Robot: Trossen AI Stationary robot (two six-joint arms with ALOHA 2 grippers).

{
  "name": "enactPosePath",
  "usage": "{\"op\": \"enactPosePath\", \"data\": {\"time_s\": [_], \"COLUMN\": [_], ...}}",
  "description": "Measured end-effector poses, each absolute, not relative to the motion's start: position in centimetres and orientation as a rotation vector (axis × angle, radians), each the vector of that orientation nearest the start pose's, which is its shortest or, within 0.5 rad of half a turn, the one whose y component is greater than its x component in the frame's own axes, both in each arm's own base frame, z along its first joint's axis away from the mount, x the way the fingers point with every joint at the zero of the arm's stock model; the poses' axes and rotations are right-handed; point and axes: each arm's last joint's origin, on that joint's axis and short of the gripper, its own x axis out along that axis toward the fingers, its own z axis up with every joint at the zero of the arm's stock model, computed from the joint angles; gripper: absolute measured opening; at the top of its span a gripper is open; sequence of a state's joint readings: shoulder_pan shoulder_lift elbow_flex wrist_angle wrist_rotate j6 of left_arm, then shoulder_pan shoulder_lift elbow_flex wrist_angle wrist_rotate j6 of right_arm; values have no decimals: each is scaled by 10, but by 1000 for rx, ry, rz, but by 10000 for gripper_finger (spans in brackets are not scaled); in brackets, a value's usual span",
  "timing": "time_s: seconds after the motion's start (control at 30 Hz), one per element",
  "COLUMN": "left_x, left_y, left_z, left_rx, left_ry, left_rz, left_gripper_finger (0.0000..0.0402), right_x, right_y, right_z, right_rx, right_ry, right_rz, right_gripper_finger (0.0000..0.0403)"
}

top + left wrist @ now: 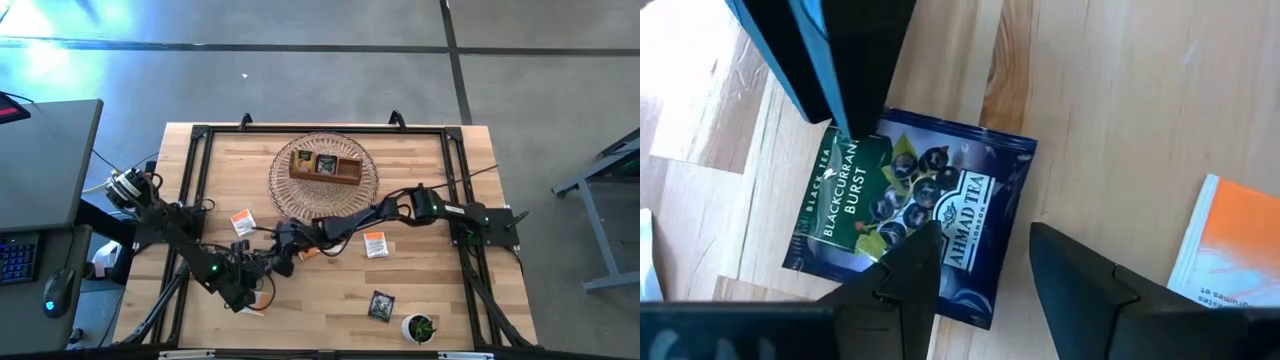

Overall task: Pick & Place Tea
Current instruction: Put the black tea bag into the middle section of the wooden organizer

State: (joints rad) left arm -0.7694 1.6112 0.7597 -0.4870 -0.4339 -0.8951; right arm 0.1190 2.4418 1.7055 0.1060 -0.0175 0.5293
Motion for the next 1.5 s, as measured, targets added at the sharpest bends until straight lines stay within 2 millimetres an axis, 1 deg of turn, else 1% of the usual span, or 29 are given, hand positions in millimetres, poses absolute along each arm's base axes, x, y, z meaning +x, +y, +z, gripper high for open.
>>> {"op": "enactPosePath", "data": {"time_s": [0.03,0.27,0.5,0.6,0.67,0.73,0.87,0.97,1.1,1.2,1.3,1.4,1.5], "left_x": [195,195,194,194,194,194,194,194,194,194,194,194,193], "left_y": [-171,-170,-170,-169,-169,-169,-169,-169,-169,-169,-169,-168,-167], "left_z": [131,131,130,130,130,130,129,129,129,129,129,129,129], "left_rx": [-35,-26,-21,-20,-20,-19,-18,-18,-17,-17,-15,-7,14], "left_ry": [1088,1078,1079,1079,1079,1080,1081,1081,1081,1081,1083,1080,1077], "left_rz": [221,234,239,241,241,241,242,242,243,243,244,251,270], "left_gripper_finger": [152,152,152,152,152,152,152,152,152,152,152,152,152], "right_x": [519,520,522,522,522,522,526,527,527,524,523,522,523], "right_y": [62,60,62,63,62,60,55,50,45,41,41,43,47], "right_z": [94,94,96,96,96,95,98,100,99,94,94,94,95], "right_rx": [490,543,578,545,522,464,395,389,380,338,338,348,386], "right_ry": [647,629,622,616,604,588,527,507,518,570,608,618,609], "right_rz": [-42,-65,34,59,25,-7,1,12,12,-24,-11,26,56], "right_gripper_finger": [103,103,100,87,77,69,66,78,109,136,157,166,163]}}
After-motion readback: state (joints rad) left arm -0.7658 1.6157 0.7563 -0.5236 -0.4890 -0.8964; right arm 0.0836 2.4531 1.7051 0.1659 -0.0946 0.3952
